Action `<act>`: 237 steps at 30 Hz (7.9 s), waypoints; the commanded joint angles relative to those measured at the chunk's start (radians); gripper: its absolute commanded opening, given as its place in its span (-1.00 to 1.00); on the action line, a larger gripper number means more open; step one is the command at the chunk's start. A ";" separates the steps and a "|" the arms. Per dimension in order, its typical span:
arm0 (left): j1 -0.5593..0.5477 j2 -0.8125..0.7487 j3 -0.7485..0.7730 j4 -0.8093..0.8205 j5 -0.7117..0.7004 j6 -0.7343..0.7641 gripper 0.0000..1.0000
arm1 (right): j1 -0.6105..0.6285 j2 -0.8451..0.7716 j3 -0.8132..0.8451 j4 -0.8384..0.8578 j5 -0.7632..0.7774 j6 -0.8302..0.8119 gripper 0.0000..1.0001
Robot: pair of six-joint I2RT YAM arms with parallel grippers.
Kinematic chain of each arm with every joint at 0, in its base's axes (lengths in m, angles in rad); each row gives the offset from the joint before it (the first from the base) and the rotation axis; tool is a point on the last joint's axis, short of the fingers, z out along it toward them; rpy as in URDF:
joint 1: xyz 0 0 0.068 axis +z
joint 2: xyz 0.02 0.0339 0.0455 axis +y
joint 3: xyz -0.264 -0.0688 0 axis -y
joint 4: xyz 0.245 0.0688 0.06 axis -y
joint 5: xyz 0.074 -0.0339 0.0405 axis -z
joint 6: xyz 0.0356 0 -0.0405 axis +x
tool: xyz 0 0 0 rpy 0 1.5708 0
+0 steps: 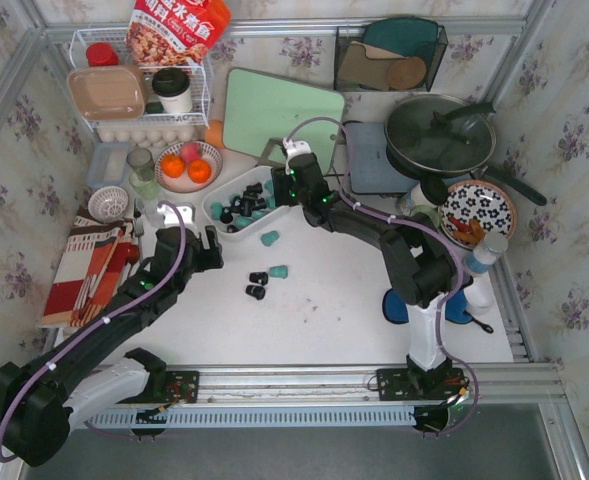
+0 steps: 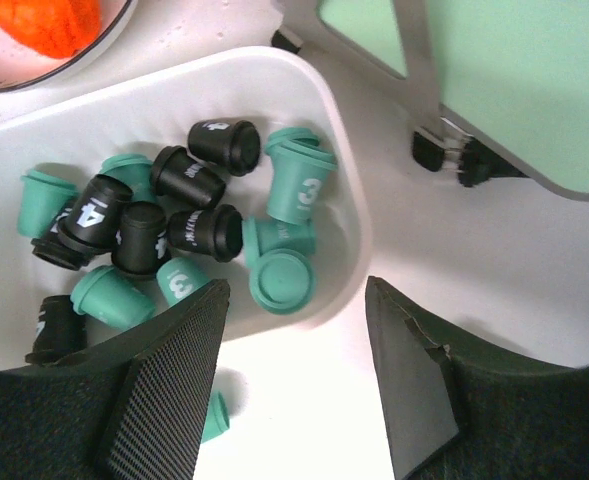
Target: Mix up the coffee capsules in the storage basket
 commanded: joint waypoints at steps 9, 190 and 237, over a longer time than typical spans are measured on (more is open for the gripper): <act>0.000 0.003 0.007 -0.007 0.010 -0.006 0.66 | -0.012 -0.097 -0.179 0.114 0.177 0.021 0.31; -0.390 0.486 0.343 -0.339 0.039 -0.124 -0.17 | 0.057 -0.858 -1.063 0.497 0.418 -0.136 1.00; 0.197 0.916 0.875 -0.177 0.264 -0.177 0.36 | 0.055 -0.845 -1.043 0.466 0.431 -0.108 1.00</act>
